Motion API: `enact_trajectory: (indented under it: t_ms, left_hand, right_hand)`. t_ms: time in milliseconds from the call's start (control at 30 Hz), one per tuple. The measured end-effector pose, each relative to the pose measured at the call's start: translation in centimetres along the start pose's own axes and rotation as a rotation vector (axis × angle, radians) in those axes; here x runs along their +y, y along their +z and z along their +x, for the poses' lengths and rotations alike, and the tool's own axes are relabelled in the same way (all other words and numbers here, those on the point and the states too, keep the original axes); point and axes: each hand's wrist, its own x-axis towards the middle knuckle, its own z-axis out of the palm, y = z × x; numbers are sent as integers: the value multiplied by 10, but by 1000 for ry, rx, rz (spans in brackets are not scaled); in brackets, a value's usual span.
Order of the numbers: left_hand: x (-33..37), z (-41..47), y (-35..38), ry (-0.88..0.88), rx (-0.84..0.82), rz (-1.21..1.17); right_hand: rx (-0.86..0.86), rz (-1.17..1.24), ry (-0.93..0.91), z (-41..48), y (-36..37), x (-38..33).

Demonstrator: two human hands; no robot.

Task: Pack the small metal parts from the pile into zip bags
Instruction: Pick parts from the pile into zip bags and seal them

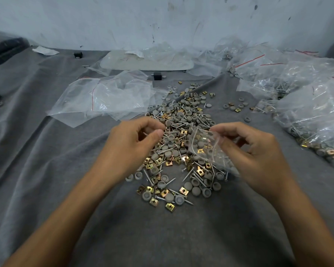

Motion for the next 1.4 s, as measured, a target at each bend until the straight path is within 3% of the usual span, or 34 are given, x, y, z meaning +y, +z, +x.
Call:
enact_trajectory:
  t_ms: [200, 333, 433, 567, 800, 1267, 1400]
  left_hand:
    - [11, -15, 33, 94, -296, 407]
    - [11, -23, 52, 195, -230, 588]
    - [10, -22, 53, 222, -218, 569]
    - [11, -19, 52, 294, -367, 481]
    - [8, -15, 50, 366, -419, 638]
    - [16, -18, 46, 348, -438, 831]
    - [19, -17, 40, 266, -501, 816]
  right_hand:
    - [-1, -4, 3, 0, 1, -1]
    - [5, -1, 4, 1, 2, -1]
    - [-4, -4, 15, 0, 1, -1]
    - [-6, -7, 20, 0, 0, -2]
    - [-5, -4, 19, 0, 0, -2]
    - [-32, -8, 22, -1, 0, -1]
    - [-40, -21, 15, -1, 0, 0]
